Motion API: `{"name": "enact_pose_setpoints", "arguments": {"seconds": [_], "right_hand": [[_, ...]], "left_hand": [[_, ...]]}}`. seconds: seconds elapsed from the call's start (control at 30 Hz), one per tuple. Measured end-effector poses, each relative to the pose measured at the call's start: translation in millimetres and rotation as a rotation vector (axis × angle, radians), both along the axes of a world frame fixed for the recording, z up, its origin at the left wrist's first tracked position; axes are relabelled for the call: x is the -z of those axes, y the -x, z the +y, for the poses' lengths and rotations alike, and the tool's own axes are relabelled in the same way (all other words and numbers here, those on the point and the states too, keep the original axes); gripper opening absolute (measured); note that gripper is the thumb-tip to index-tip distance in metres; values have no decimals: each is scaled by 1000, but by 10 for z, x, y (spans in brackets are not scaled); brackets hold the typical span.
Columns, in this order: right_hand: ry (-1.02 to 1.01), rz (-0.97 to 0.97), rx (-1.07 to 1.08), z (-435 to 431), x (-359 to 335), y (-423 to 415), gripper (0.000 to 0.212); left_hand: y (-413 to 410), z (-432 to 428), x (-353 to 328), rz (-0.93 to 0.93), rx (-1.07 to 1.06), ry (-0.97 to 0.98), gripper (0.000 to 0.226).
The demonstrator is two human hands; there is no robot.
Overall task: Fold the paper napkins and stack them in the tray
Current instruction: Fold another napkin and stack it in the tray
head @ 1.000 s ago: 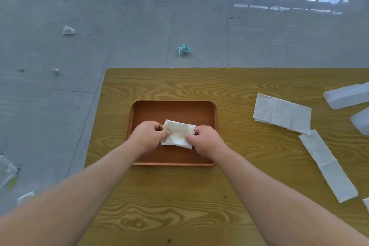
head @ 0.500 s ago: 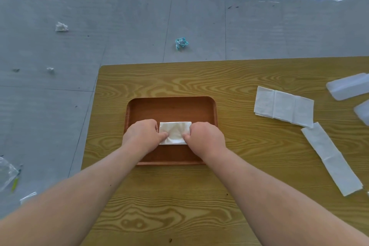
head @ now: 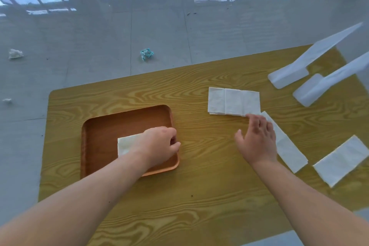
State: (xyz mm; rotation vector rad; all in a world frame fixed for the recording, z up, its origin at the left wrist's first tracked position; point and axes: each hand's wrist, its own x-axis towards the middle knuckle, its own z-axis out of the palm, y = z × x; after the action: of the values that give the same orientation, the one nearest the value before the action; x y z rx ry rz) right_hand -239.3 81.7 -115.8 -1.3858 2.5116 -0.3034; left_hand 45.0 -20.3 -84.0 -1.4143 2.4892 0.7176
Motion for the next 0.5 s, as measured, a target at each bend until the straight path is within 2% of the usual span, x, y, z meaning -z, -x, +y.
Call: {"name": "enact_pose_setpoints", "arguments": {"seconds": [0.13,0.2,0.33,0.43,0.5], "right_hand": [[-152,-46,112,308,47,104,62],[-188,-37,71,536,104,129,62],[-184,-45,-218,784,163,-195,58],[-98,-83,-422,834,179,-456,53],[-93,-122,-528,820,168,-562,57]], "left_hand": [[193,91,84,7,59,-51,18],[474,161,88,3,132,-63,20],[865,305,125,29,235,-66,37],[1047,432,140,55,269,-18,46],[1086,444,161,-6,266,44,51]]}}
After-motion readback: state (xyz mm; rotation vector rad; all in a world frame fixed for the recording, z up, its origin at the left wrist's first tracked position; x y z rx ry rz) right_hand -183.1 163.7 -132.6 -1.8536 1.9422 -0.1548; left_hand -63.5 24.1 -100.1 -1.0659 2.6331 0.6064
